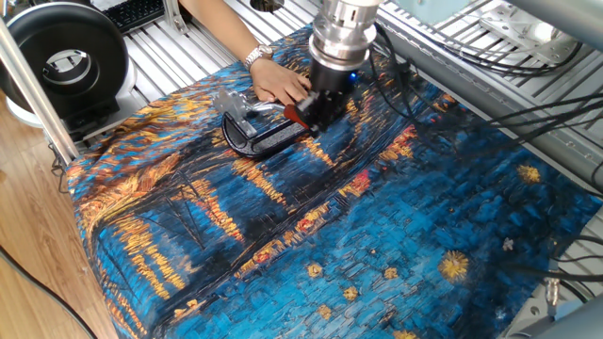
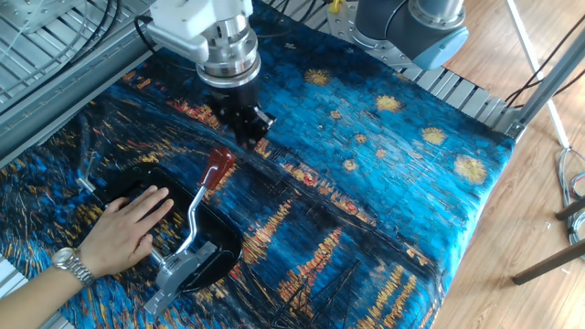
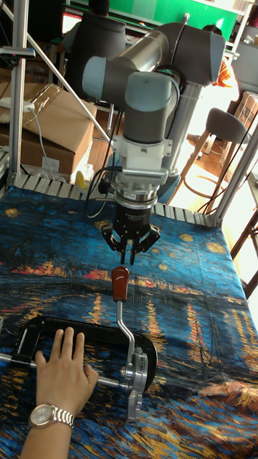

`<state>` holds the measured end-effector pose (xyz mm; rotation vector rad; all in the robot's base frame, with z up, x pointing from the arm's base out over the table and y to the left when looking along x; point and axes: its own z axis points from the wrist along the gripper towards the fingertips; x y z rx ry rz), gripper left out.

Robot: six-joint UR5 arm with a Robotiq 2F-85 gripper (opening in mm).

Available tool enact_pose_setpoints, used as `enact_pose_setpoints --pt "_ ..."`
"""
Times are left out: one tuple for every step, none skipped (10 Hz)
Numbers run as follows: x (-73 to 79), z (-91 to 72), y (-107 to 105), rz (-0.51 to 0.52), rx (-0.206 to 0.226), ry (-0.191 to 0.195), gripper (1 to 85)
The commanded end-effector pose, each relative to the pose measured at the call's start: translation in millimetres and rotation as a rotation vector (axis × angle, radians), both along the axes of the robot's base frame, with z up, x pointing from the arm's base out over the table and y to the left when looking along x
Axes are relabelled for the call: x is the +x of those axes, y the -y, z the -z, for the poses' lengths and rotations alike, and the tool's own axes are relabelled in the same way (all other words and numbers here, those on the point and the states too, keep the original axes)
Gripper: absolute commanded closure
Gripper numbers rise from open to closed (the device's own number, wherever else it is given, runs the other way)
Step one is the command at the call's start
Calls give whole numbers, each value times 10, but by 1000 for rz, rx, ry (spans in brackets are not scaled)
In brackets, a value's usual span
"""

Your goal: Pull up the lever

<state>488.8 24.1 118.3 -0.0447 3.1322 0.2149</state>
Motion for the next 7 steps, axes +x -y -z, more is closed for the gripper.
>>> enact_pose_setpoints --pt "-298 51 152 36 -59 -121 670" --pt "-136 142 180 40 -67 -61 690" --pt "33 224 182 36 -61 7 697" --pt "99 302 152 42 -49 35 750" --pt "118 377 116 43 -38 49 753" --pt "186 437 109 39 -29 82 753" --pt "252 505 101 37 -15 116 753"
